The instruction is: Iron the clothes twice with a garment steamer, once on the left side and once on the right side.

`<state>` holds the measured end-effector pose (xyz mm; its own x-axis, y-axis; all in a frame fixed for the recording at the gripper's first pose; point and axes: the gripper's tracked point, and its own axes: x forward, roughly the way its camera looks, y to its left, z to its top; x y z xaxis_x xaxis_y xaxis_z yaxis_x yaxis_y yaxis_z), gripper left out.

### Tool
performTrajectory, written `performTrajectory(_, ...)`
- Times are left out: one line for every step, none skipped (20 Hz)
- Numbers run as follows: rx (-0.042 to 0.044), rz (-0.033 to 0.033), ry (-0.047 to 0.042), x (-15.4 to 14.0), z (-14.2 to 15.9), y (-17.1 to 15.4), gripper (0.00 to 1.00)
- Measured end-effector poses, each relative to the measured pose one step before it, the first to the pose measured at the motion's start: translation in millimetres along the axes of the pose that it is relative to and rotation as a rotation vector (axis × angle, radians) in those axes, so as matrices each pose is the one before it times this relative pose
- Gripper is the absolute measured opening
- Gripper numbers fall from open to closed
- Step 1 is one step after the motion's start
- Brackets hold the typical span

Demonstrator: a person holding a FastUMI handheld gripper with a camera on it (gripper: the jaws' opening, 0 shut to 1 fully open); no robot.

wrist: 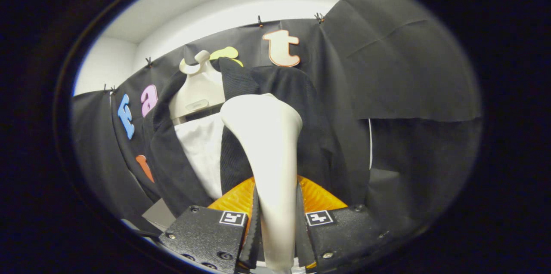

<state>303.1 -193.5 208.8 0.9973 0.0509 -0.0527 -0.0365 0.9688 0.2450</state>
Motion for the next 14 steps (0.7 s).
performTrajectory(-0.01054,-0.01179,0.0034,2.04,-3.5,1.21,0.38)
performTrajectory(-0.00965,-0.01517,0.00294,0.94,-4.56,-0.41,0.37)
performTrajectory(-0.0059,-0.0107,0.00419,0.7,-4.45,0.28,0.37)
performTrajectory(-0.00396,-0.0081,0.00579,-0.61,-6.24,1.81,0.37)
performTrajectory(-0.00578,-0.00742,0.00661,0.17,-5.62,0.5,0.38)
performTrajectory(-0.00673,-0.01183,0.00219,0.12,-5.48,-0.4,0.37)
performTrajectory(-0.00762,-0.01055,0.00277,0.9,-4.83,-0.02,0.38)
performTrajectory(-0.00605,-0.00795,0.00317,0.21,-5.93,0.02,0.38)
performTrajectory(-0.00106,-0.00921,0.00651,0.12,-6.03,-0.51,0.38)
performTrajectory(-0.00469,-0.00775,0.00614,0.01,-7.67,0.27,0.38)
performTrajectory(-0.00766,-0.00819,0.00725,0.53,-7.79,0.28,0.37)
performTrajectory(-0.00649,-0.00823,0.00847,-0.2,-9.05,-0.12,0.38)
performTrajectory(-0.00613,-0.00571,0.00865,-0.27,-8.35,0.93,0.38)
performTrajectory(-0.00787,-0.00543,0.00875,0.3,-9.77,0.59,0.37)
